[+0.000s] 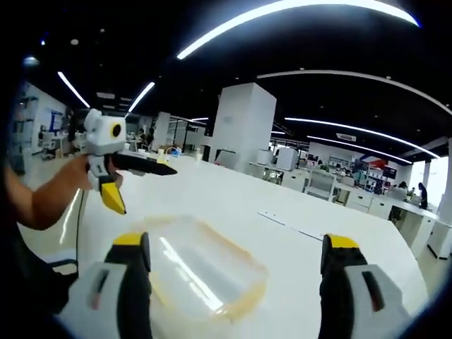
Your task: Snap each plastic latch of the storage box into its locked position after aligning the lid with the box until every specified latch is closed and the lid sits flush.
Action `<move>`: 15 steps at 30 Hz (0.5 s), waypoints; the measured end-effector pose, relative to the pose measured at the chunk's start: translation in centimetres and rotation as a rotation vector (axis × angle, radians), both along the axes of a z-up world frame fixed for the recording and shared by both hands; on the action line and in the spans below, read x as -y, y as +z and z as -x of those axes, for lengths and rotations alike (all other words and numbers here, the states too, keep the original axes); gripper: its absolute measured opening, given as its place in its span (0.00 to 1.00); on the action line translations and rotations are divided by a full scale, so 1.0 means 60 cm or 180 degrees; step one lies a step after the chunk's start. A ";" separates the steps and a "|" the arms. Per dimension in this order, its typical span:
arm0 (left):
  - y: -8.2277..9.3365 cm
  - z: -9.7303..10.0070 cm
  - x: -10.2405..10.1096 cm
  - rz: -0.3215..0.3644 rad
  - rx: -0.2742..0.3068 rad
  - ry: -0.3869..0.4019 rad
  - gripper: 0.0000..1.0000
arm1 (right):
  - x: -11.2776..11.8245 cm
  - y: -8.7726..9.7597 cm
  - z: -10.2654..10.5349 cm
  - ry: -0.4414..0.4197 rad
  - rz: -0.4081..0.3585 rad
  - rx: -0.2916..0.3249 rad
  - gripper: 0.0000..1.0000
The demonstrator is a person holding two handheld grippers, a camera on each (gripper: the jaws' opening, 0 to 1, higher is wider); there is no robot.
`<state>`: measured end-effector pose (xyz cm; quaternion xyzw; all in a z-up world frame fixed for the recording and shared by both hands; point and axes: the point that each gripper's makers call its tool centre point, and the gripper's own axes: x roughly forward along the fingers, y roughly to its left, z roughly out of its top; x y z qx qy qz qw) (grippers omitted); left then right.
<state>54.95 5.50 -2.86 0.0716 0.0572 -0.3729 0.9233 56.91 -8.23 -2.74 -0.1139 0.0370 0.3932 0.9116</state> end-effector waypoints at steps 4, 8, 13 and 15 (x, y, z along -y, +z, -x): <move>-0.012 0.002 0.004 -0.0017 -0.0027 -0.0012 1.00 | 0.001 -0.005 0.001 0.0005 -0.0030 -0.0015 1.00; -0.025 0.006 0.008 -0.0028 -0.0055 -0.0042 1.00 | -0.003 -0.022 0.006 0.0040 -0.0035 -0.0055 1.00; -0.033 0.011 0.012 -0.0019 -0.0096 -0.0082 1.00 | -0.004 -0.027 0.010 0.0067 -0.0083 -0.0105 1.00; -0.035 0.015 0.015 -0.0030 -0.0100 -0.0100 1.00 | -0.005 -0.029 0.012 0.0061 -0.0083 -0.0094 1.00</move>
